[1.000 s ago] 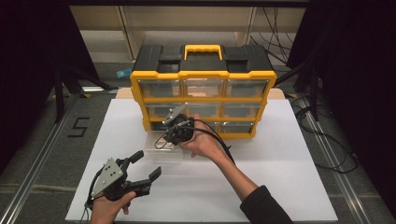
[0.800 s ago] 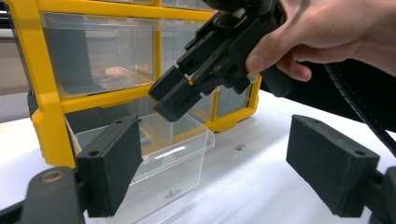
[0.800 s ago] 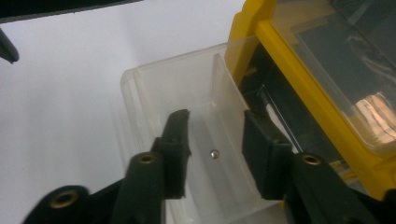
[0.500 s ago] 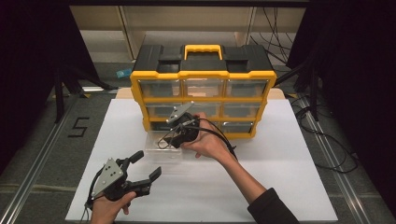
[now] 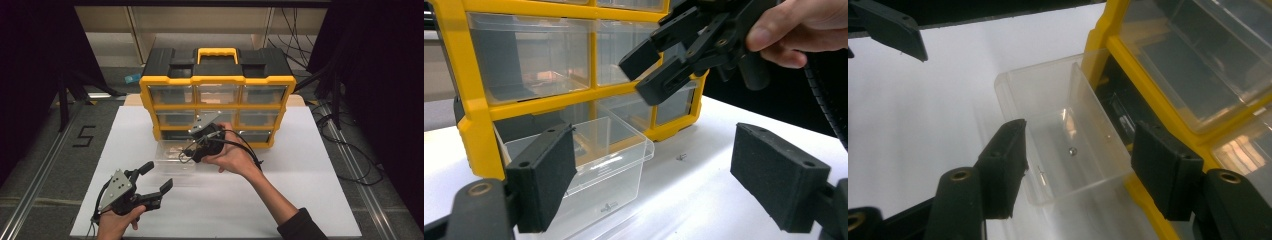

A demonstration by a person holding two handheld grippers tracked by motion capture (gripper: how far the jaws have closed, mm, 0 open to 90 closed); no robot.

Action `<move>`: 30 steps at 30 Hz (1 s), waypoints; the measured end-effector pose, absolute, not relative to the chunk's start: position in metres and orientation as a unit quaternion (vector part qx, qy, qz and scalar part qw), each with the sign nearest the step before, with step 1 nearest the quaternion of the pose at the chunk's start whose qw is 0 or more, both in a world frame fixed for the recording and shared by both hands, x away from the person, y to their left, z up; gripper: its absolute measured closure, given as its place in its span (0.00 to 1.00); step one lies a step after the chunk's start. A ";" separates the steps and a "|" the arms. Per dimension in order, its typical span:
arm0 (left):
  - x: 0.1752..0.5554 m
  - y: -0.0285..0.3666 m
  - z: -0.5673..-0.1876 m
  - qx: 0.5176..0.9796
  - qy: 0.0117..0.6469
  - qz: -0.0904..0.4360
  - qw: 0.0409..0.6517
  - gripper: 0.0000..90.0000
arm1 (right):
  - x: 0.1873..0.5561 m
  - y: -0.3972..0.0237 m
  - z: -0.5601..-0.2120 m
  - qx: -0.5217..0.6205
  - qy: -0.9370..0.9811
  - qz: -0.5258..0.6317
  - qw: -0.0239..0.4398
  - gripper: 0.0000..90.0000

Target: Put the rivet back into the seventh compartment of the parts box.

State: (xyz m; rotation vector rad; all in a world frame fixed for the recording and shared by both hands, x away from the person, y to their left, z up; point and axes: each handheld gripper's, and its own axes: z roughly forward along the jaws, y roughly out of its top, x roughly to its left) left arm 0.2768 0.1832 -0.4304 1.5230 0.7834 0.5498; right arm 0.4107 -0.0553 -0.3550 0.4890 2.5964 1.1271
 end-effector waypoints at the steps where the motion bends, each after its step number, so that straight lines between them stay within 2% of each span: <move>1: 0.277 0.183 -0.430 0.663 0.341 0.239 0.622 0.20 | 0.409 -0.060 -0.354 0.171 0.893 0.393 0.138 0.44; 18: 0.276 0.183 -0.431 0.663 0.344 0.235 0.621 0.20 | 0.398 -0.095 -0.365 0.189 0.893 0.385 0.140 0.42; 30: 0.276 0.183 -0.430 0.661 0.344 0.234 0.624 0.20 | 0.412 -0.119 -0.391 0.229 0.903 0.341 0.128 0.42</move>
